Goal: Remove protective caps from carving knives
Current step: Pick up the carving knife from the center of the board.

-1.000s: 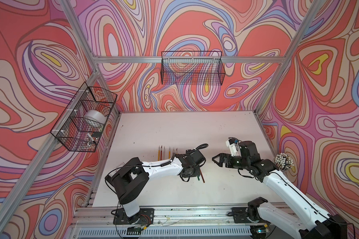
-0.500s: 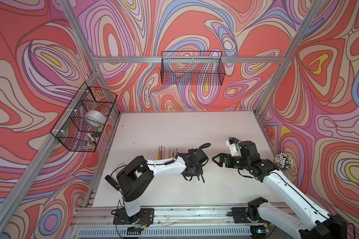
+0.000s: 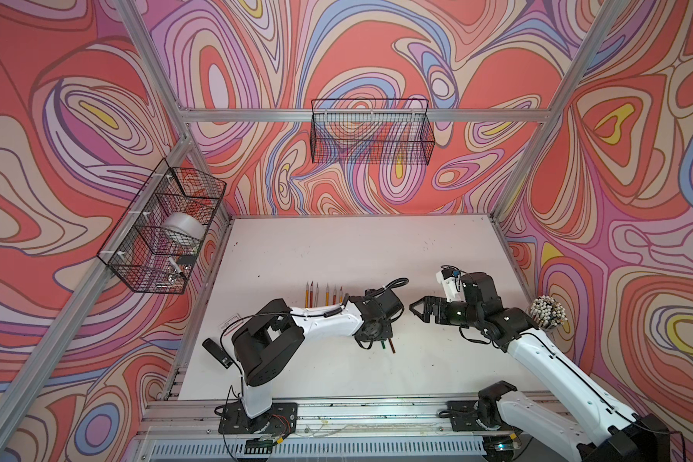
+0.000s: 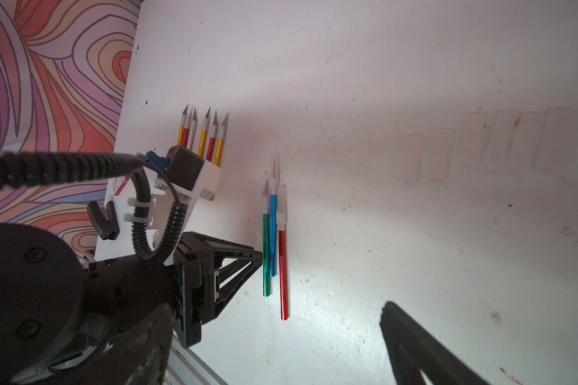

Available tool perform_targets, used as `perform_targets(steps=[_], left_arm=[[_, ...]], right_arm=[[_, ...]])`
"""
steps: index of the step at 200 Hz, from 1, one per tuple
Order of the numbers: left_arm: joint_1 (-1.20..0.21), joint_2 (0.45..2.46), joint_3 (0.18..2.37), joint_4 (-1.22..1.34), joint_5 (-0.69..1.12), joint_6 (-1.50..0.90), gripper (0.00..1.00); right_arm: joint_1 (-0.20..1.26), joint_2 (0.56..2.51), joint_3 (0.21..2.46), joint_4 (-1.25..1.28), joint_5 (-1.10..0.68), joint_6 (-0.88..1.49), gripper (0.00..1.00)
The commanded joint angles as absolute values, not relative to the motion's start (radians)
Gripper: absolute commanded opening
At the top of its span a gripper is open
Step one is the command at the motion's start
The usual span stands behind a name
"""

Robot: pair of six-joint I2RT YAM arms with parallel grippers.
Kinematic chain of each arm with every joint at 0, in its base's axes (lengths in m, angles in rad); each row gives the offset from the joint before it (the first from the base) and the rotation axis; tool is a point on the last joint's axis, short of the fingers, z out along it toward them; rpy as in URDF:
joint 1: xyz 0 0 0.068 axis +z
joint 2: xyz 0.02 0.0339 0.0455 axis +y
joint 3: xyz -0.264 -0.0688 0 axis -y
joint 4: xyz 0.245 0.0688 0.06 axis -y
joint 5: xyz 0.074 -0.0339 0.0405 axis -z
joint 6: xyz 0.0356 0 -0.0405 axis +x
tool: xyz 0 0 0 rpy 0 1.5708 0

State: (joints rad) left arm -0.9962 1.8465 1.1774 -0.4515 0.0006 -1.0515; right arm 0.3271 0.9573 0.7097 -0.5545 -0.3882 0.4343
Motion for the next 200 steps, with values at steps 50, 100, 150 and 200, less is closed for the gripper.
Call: perform_targets(steps=[50, 100, 150, 200], left_arm=[[-1.005, 1.881, 1.209, -0.489, -0.007, -1.054, 0.19], [-1.005, 1.9, 1.215, -0.511, -0.012, -1.051, 0.18], [-1.003, 1.904, 1.215, -0.541, -0.027, -1.046, 0.18], [-0.999, 1.893, 1.213, -0.649, -0.089, -1.002, 0.16]], right_arm=[[0.323, 0.964, 0.72, -0.557, -0.374, 0.42, 0.98], [0.324, 0.969, 0.723, -0.557, -0.373, 0.42, 0.98], [0.324, 0.971, 0.72, -0.555, -0.37, 0.42, 0.98], [0.324, 0.973, 0.725, -0.559, -0.368, 0.421, 0.98]])
